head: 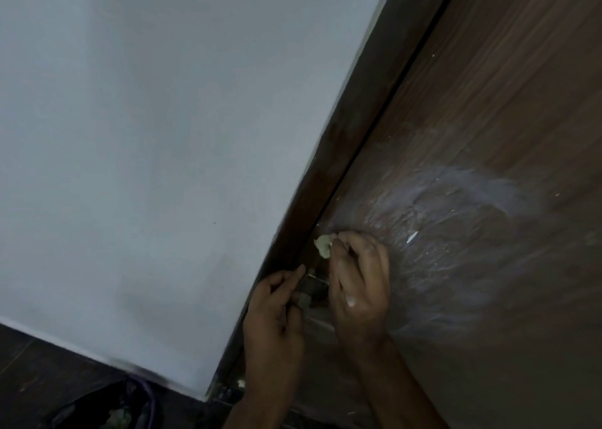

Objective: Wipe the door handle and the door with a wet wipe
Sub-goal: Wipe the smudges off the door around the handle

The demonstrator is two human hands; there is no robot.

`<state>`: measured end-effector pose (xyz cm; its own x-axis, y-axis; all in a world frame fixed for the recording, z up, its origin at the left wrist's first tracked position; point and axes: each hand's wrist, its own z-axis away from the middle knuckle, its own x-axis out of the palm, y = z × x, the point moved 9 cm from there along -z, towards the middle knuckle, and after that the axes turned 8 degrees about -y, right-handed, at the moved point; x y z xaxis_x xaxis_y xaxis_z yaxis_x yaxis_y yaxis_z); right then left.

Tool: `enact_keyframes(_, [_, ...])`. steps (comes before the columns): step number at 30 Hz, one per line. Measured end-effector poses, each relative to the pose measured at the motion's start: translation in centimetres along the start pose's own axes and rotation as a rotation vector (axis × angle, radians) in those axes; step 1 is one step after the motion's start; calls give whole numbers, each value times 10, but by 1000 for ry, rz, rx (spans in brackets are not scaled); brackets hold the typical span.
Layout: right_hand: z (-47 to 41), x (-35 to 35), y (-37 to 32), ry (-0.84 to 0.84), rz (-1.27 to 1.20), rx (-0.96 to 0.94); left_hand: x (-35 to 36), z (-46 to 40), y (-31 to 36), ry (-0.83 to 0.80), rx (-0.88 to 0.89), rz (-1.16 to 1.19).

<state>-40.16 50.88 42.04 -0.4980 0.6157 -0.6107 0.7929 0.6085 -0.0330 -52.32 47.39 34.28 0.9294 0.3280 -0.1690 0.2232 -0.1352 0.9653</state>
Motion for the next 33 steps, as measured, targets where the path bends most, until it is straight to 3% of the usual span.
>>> enact_keyframes(4, [1, 8, -6, -48, 1, 10, -1, -6, 17, 9, 68, 9])
enact_keyframes(7, [26, 23, -10, -173, 10, 7, 4, -10, 14, -30, 26, 42])
enact_keyframes(10, [38, 27, -2, -167, -125, 172, 8, -8, 5, -53, -25, 84])
enact_keyframes(14, [43, 36, -11, -281, -120, 134, 4, -10, 4, -18, -28, 100])
enact_keyframes(17, [12, 14, -11, -135, -6, 7, -8, -8, 17, 66, 52, 114])
enact_keyframes(21, [-28, -18, -8, 126, 33, 25, -10, -2, 35, 107, 140, 152])
enact_keyframes(28, [-8, -2, -17, -57, 29, 27, -3, 3, 56, 77, 230, 34])
enact_keyframes(33, [-50, -50, -1, 232, 24, 80, -5, -8, 59, 33, 227, 2])
